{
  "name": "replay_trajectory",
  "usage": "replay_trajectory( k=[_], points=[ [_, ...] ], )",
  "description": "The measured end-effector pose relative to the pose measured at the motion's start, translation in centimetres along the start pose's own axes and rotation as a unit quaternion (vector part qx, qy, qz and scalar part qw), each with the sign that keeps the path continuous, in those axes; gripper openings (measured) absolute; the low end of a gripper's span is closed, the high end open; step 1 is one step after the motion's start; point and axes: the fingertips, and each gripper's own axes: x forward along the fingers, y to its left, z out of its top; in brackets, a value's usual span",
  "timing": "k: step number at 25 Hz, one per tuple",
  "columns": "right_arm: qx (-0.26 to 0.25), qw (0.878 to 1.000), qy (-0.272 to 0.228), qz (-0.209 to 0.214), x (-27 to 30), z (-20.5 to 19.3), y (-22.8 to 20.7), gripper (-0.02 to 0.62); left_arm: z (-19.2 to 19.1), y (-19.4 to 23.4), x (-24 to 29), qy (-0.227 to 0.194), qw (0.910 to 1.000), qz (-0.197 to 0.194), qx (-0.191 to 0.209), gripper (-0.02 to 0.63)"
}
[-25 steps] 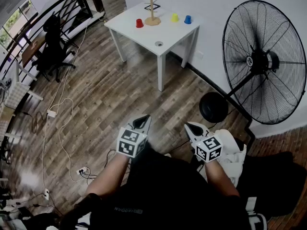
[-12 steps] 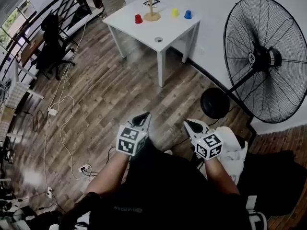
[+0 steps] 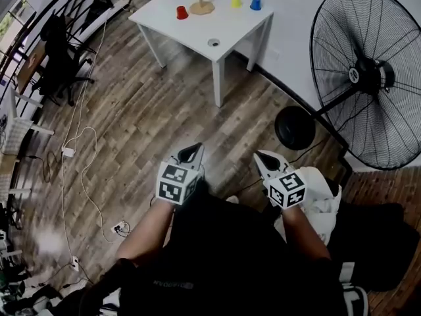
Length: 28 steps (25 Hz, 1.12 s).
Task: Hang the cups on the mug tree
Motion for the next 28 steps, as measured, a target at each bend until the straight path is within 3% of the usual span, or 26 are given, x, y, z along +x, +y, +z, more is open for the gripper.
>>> replay_trajectory(
  k=[12,21,28],
  points=[
    [0.002,0.999,-0.004,-0.039,10.4,7.5,-2.7,0.008,6.1,12.1,4.6,-0.019,0.9993,-0.029,0.017,0.015],
    [0.018,0.997,-0.012,-0.076,18.3,11.8,-1.9,0.008,8.3,21.3,6.6,-0.021,0.9974,-0.060,0.035,0.015],
    [0.010,0.996,-0.013,-0.085,21.3,14.0,-1.8,0.008,9.1,25.7,7.4,-0.029,0.9975,-0.057,0.031,0.015]
  ],
)
